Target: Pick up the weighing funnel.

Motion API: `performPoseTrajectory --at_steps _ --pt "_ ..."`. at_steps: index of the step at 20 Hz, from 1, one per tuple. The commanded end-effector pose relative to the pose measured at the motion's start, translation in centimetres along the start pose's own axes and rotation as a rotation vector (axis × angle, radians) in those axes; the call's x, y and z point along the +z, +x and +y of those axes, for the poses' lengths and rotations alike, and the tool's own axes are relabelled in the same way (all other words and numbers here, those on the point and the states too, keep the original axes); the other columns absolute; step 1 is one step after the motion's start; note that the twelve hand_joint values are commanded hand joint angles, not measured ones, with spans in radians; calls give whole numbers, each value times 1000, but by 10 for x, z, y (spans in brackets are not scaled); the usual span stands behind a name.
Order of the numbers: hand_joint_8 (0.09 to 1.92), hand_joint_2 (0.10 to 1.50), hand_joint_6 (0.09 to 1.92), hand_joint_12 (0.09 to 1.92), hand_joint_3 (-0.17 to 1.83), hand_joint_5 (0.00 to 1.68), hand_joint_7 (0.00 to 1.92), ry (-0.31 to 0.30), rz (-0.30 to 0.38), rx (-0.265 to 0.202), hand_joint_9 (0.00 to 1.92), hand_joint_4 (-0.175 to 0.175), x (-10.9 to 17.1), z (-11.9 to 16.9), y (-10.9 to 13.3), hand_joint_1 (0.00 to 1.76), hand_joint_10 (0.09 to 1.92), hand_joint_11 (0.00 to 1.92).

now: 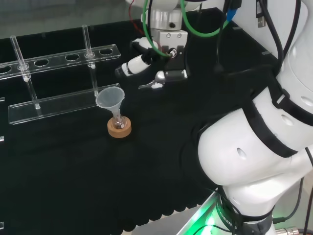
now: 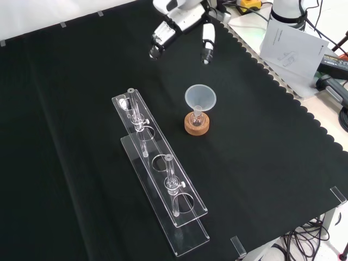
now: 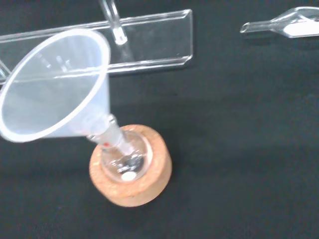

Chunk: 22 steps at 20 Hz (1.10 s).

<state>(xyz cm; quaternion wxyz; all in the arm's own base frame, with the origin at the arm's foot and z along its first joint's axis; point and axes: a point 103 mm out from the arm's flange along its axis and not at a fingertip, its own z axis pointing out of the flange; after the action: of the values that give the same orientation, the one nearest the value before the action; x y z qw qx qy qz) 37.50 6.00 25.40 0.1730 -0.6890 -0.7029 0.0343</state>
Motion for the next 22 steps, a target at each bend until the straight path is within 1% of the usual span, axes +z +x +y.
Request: performPoseTrajectory --at_steps 1,6,7,9,11,14,18,22 --pt "713 758 87 1510 120 254 57 -18 -5 24 259 -68 -19 7 -42 454 789 245" --pt "737 769 87 1497 121 282 108 -32 -37 59 312 -70 -28 22 -79 477 767 271" --pt "738 778 87 1489 125 293 121 -24 -45 64 328 -70 -29 27 -84 511 758 281" --pt "736 802 87 1470 148 339 150 -4 -62 70 360 -67 -27 38 -93 655 738 296" --pt "724 803 87 1447 177 375 174 14 -76 68 387 -63 -22 51 -97 751 711 304" --pt "707 786 87 1428 224 406 204 41 -110 61 414 -58 -14 71 -102 806 680 313" --pt "689 729 87 1411 333 449 248 75 -143 42 462 -49 -5 98 -105 832 640 328" --pt "683 678 87 1401 427 497 284 112 -170 28 495 -42 5 115 -107 838 621 338"
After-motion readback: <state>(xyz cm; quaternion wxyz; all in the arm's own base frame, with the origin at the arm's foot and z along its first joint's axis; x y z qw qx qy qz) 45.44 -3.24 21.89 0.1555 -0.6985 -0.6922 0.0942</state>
